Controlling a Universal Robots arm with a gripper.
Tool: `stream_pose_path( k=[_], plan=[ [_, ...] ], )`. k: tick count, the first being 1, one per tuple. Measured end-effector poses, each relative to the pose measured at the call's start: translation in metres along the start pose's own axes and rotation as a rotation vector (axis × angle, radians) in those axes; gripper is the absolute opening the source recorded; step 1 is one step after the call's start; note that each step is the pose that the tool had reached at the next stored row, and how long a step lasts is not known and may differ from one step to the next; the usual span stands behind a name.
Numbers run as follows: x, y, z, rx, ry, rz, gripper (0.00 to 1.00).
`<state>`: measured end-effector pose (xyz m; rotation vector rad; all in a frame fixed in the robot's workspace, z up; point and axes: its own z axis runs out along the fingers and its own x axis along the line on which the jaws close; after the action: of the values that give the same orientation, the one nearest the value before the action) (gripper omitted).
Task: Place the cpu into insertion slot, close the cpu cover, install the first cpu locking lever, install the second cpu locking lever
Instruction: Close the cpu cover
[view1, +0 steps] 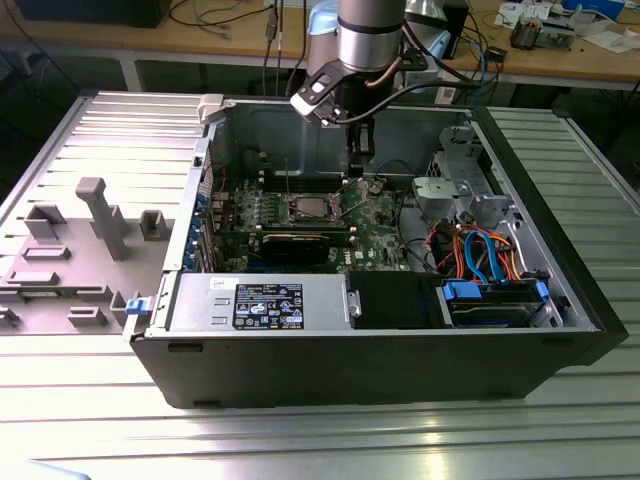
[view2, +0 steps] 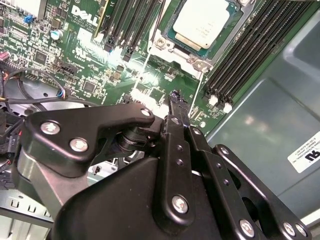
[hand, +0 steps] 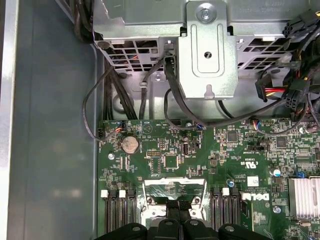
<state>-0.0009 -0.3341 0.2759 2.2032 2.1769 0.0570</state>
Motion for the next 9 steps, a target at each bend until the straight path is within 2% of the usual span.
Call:
stream_pose_path(
  k=[9],
  plan=[
    [0.0001, 0.0061, 0.0003, 0.0, 0.0, 0.0, 0.11]
  ],
)
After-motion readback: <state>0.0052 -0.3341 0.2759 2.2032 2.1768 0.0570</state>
